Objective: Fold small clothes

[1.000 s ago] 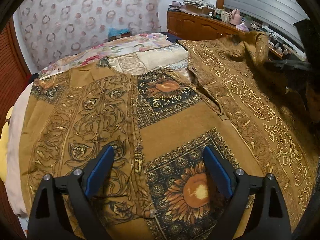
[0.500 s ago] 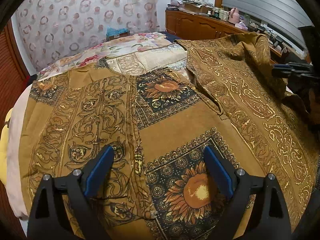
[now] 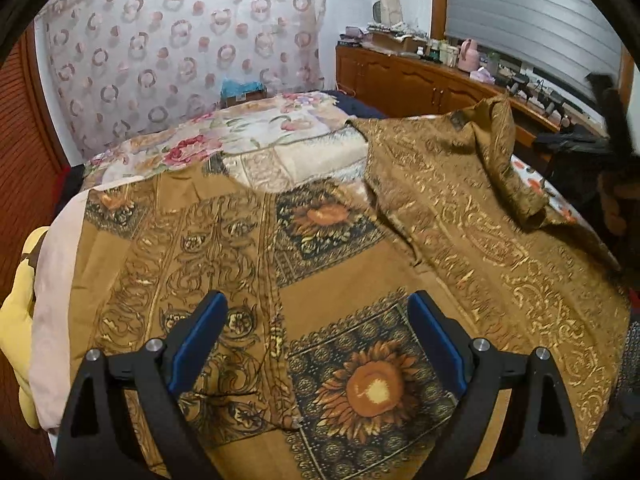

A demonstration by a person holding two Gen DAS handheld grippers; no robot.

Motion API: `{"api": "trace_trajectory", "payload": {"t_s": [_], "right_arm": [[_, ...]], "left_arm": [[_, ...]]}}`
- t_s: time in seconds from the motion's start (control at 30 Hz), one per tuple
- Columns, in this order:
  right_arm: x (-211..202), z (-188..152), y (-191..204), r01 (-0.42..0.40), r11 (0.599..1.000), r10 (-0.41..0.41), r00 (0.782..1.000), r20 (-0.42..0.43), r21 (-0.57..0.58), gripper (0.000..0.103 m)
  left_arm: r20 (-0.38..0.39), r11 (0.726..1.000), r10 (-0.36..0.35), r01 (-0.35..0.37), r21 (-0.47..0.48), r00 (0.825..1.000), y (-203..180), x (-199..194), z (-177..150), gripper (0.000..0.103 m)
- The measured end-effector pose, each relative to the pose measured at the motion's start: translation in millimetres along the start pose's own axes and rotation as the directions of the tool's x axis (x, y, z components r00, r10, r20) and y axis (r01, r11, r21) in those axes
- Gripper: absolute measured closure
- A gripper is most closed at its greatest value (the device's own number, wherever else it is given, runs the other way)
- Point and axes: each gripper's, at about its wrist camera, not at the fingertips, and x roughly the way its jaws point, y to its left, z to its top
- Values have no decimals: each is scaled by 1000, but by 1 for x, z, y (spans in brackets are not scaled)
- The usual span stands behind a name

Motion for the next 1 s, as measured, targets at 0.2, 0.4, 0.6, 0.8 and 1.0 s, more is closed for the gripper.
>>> {"api": "trace_trajectory", "payload": {"t_s": [0.2,0.4,0.6,0.8,1.0], "right_arm": [[54,3,-20,1,1000,1,997,-77,23,54],[83,9,-33,-48,998,52,992,-113,44,54],[90,20,-25,-112,994,113,986,-119,16,77],[86,34,-11,-180,984,179,981,-79,3,101],[62,62,34,-259,963,261,965,9,-78,103]], "left_arm": [[11,1000,-7,7,-17,1000,1,-5,0,11],[-1,1000,-9,9,-24,1000,2,-3,-4,11],[-8,999,-10,10,-39,1000,5,-3,-8,11],[-10,999,-3,3,-48,1000,6,-7,-14,11],[8,998,13,-12,-66,1000,11,-15,-17,11]]}}
